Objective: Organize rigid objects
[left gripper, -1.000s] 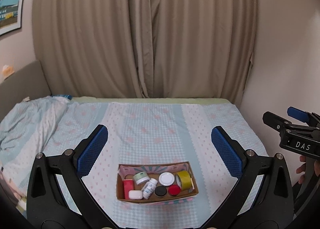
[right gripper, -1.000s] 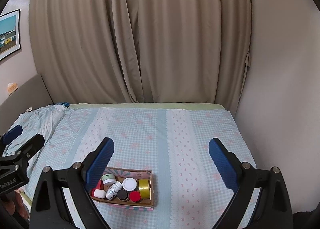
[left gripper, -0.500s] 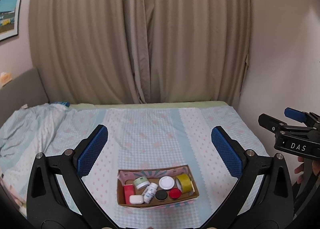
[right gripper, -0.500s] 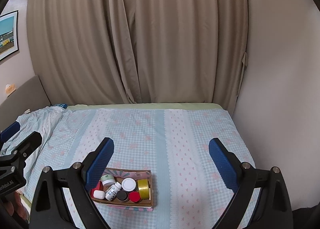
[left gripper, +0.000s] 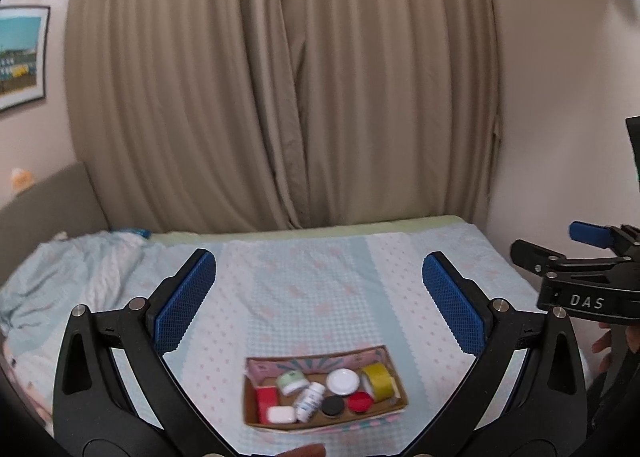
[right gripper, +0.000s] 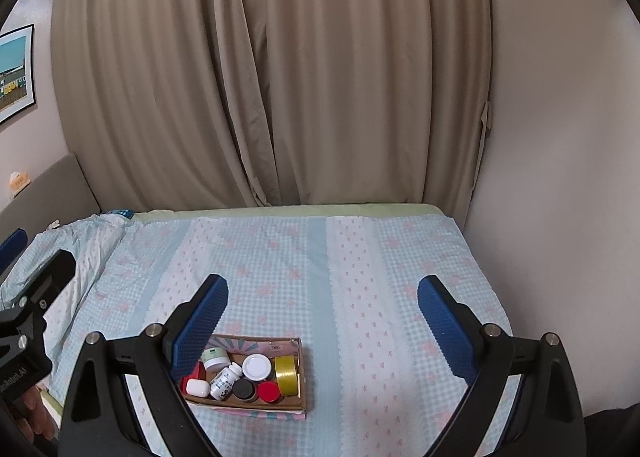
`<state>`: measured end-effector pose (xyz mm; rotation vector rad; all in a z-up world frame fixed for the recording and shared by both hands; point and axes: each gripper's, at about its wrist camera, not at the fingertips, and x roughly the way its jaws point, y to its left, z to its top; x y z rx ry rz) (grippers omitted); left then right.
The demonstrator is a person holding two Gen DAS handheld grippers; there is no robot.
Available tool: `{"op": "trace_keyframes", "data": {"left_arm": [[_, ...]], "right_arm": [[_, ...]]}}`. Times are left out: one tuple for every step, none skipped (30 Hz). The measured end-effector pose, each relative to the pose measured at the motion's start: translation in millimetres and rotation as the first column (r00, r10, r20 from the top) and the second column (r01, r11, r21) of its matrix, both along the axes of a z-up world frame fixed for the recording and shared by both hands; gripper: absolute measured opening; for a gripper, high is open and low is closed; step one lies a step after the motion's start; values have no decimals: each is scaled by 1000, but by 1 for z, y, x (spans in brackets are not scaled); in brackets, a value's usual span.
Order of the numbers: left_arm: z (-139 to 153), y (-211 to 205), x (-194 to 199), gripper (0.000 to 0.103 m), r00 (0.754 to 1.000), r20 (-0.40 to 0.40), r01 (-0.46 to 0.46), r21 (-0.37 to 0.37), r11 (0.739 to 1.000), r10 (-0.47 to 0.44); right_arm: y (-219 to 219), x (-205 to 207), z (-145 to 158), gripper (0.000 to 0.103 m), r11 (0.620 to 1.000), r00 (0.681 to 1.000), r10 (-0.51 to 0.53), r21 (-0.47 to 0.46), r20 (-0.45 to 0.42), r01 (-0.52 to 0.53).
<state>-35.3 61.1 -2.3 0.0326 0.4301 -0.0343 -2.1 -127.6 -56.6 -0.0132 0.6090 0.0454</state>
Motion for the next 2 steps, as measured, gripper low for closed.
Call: {"op": "trace_keyframes", "data": {"left_arm": [[-2,-1,1,103,1000,-9,3,-7,1000,-3],[-5,-3,4,103,1000,-25,6,-14,1000,-6]], "right_arm": [[-1,1,-1,95,1000,1000,1,-1,-7,-1],[-2,2,-2,95,1000,1000,2,-5,-16,-2]]}}
